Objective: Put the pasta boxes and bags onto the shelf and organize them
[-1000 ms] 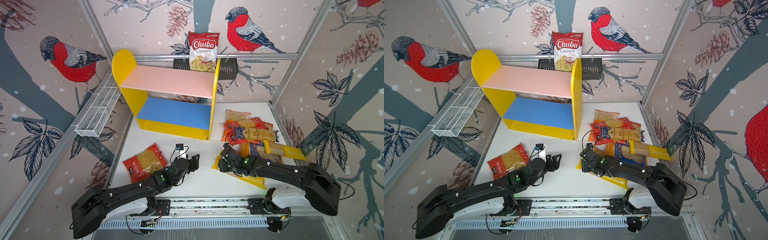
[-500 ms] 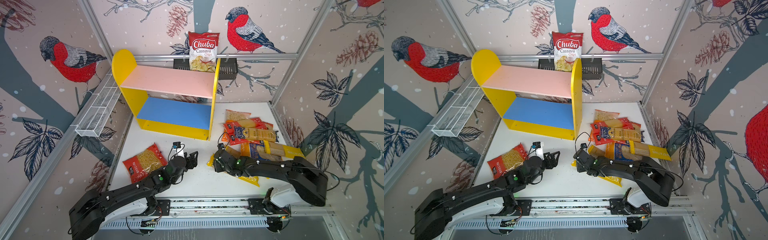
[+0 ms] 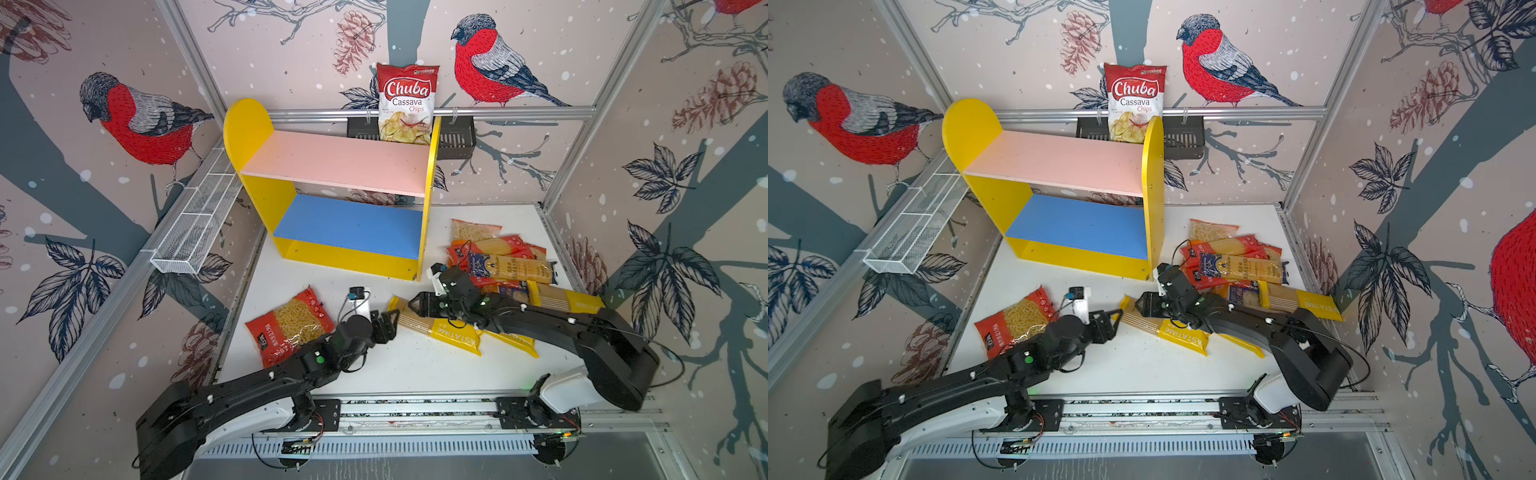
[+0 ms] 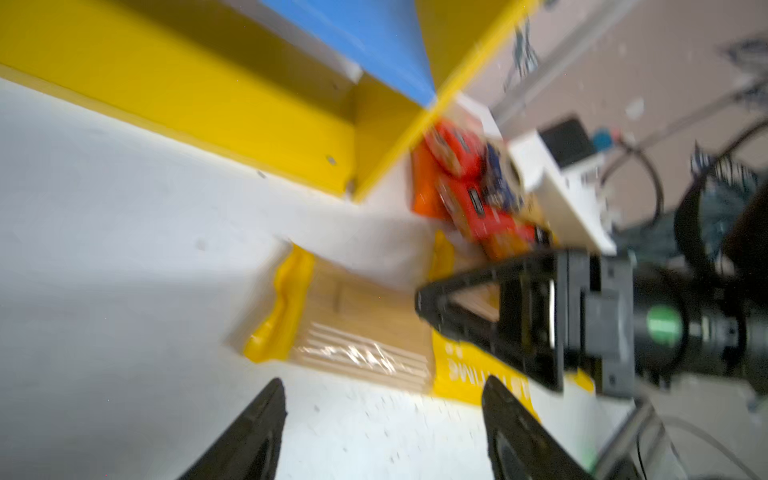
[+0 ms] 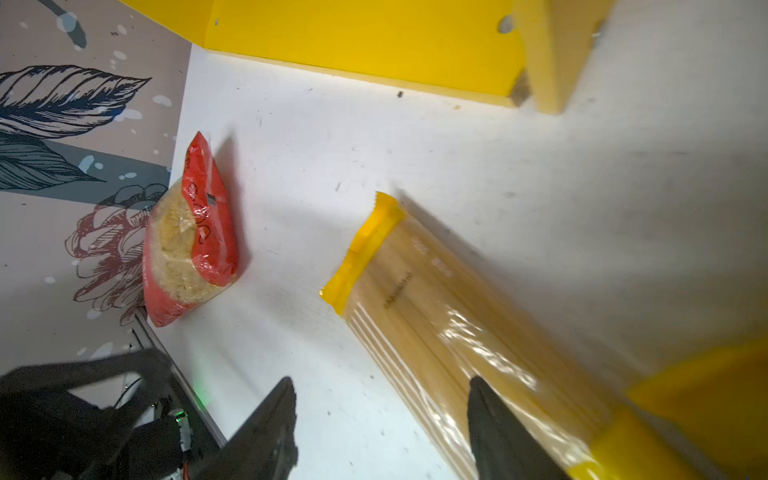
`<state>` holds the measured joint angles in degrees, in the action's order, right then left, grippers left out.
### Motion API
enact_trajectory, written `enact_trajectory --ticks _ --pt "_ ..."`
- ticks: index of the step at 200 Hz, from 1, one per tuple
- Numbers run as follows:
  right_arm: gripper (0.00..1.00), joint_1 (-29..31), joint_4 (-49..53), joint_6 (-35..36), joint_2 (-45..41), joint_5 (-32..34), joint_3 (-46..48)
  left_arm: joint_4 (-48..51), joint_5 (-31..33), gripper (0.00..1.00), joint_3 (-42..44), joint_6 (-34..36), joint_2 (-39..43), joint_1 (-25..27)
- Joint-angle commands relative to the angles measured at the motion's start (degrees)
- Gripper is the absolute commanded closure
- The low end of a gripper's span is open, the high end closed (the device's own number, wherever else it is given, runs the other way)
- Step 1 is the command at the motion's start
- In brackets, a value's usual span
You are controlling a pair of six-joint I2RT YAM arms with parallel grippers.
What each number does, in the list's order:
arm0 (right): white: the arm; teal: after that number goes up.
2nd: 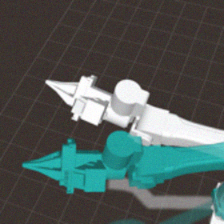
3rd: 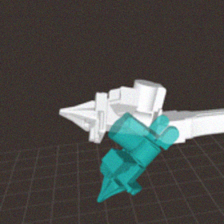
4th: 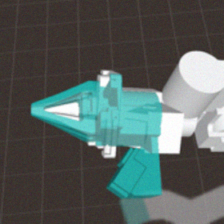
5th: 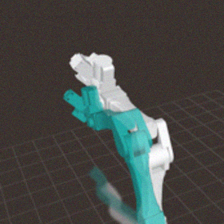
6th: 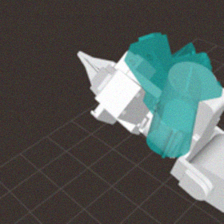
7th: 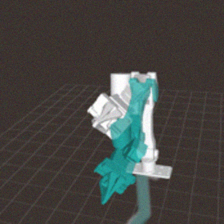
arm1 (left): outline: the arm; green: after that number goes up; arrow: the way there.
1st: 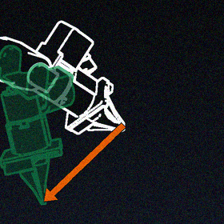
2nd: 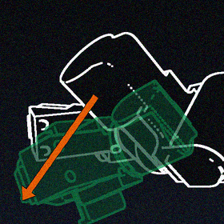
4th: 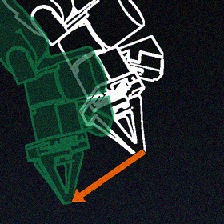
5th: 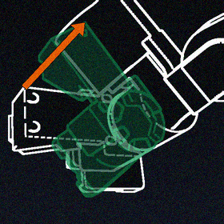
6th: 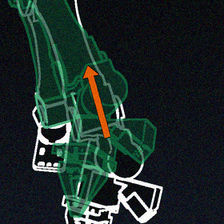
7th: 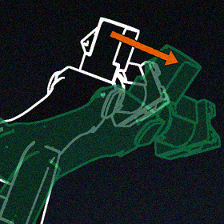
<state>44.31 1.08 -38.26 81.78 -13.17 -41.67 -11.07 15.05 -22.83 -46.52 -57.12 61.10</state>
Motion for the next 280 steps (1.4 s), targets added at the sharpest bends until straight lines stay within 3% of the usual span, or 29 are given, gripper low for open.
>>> enact_trajectory --ticks 1,23,55,67,99,123,148,170,198,216,241,280 --pt "0.35 -6.4 10.3 7.1 -3.3 -0.6 3.3 -6.1 -7.0 0.26 -2.9 -2.1 -8.2 2.5" --pt "0.35 -8.8 8.6 9.1 -3.5 -3.0 4.2 -14.9 -9.2 0.28 -1.3 -6.1 -14.3 3.2" --pt "0.36 -7.3 5.4 8.1 3.5 -2.5 3.0 -10.6 -3.7 0.31 -2.9 -10.3 -17.3 2.8" --pt "0.37 -6.3 4.7 6.7 5.1 -2.6 3.4 -9.7 -4.4 0.34 -1.6 -12.5 -17.1 0.9" --pt "0.37 4.2 0.1 -1.3 7.0 -2.3 3.5 -9.5 -5.3 0.37 3.6 -15.7 -11.9 -4.5" --pt "0.36 9.5 -4.9 -5.7 10.0 -7.0 0.8 -2.4 -5.2 0.38 4.1 -15.0 -7.2 -9.5" --pt "0.33 7.2 -3.7 -2.7 7.6 -11.7 1.2 8.1 -5.5 0.38 3.7 -12.1 -1.1 -15.2" --pt "0.31 3.4 0.8 2.9 7.4 -16.6 2.6 15.0 -5.5 0.38 2.9 -10.1 4.0 -17.1" --pt "0.35 2.7 -1.9 2.8 9.7 -20.6 4.5 7.4 -13.8 0.38 8.4 -15.9 3.8 -15.0" --pt "0.41 3.0 -4.6 1.9 12.1 -22.0 4.6 3.5 -11.1 0.4 11.6 -20.4 3.1 -10.8" --pt "0.51 3.7 -8.9 -0.6 15.6 -23.8 4.2 -2.2 -10.8 0.43 13.5 -22.5 1.9 -10.0" --pt "0.61 5.6 -17.6 -5.0 19.6 -26.4 3.2 -10.2 -10.0 0.63 17.0 -24.4 0.5 -10.6"
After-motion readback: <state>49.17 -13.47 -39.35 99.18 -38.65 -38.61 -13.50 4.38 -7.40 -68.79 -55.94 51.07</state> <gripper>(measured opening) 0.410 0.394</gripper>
